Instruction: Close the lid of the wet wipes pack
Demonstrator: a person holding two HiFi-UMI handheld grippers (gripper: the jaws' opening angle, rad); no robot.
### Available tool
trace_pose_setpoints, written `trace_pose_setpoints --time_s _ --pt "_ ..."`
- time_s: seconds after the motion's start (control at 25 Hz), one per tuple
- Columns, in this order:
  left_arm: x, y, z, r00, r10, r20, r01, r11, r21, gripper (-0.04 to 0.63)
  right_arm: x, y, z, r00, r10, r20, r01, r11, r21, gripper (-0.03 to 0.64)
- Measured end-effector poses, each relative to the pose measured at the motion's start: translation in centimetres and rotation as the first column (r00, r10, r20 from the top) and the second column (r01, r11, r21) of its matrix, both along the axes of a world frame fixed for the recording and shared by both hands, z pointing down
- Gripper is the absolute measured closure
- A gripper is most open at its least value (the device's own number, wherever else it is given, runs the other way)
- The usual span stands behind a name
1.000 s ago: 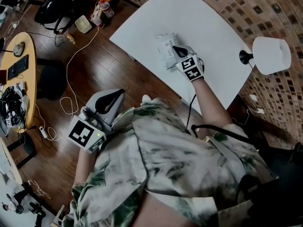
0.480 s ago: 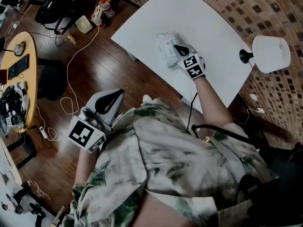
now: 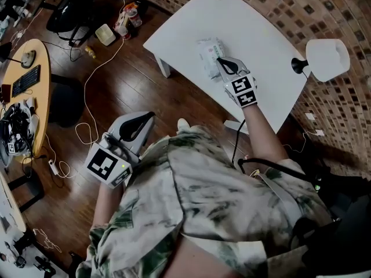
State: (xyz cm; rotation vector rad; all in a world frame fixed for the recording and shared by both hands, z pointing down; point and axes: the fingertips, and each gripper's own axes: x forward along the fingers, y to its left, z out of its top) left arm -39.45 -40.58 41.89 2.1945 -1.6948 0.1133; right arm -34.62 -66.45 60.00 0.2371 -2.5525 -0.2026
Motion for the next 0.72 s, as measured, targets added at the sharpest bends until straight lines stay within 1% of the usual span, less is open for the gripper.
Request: trace_pose_setpoints --time_s 0.16,0.32,0.48,0.72 --pt "0.5 3.2 -0.6 1.0 0.026 0.0 -0.026 0.999 0.023 0.595 1.0 5.1 -3.1 0.999 -0.007 0.051 0.006 1.0 0.012 0.609" --pt "1.0 7.3 -0.7 0.999 0.048 -0.004 -0.048 0.998 0.032 0.595 2.6 11.3 -5.3 0.993 -0.011 0.118 0.013 1.0 -0.013 0.611" --pt "1.6 11.5 -1.0 0.997 0.078 -0.004 -0.077 0.996 0.054 0.595 4.6 17.5 -6.9 0.99 0.004 0.144 -0.001 1.0 -0.021 0.611" --pt "3.4 17.8 -0.9 0.99 0.143 -0.016 -0.141 0.987 0.073 0.595 8.4 26.5 -9.2 0.983 0.055 0.177 -0.049 0.998 -0.038 0.611"
